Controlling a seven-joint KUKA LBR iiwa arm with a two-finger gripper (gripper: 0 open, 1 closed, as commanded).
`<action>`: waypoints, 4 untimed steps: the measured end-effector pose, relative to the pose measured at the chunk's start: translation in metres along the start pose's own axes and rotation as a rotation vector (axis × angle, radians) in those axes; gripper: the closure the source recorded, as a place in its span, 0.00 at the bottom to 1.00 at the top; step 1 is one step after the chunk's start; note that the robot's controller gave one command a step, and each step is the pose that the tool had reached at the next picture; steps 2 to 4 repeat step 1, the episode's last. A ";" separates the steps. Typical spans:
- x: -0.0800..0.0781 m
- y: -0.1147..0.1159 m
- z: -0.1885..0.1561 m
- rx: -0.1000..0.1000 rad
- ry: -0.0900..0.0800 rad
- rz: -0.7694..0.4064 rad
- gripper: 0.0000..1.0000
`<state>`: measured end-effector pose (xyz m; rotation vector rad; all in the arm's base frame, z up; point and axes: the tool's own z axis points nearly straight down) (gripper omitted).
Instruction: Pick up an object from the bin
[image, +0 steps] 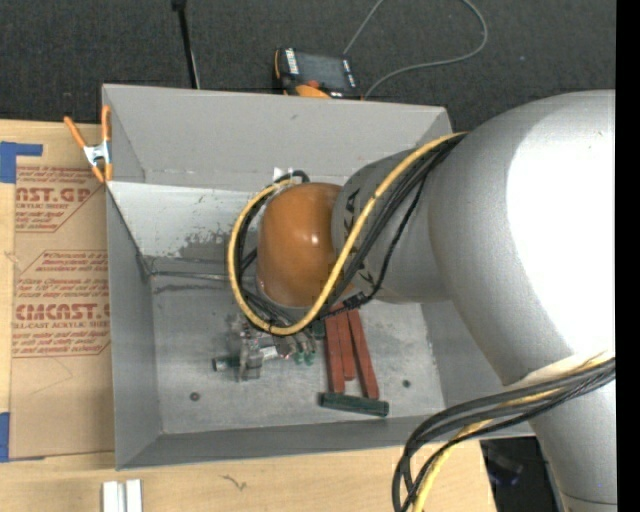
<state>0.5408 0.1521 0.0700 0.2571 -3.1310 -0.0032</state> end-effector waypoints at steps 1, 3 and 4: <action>-0.010 0.003 -0.145 0.002 -0.011 -0.019 1.00; -0.010 0.003 -0.145 0.002 -0.011 -0.019 1.00; -0.010 0.003 -0.145 0.002 -0.011 -0.019 1.00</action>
Offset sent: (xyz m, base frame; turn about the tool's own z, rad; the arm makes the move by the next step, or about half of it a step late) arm 0.0073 0.0036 0.1397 -0.0187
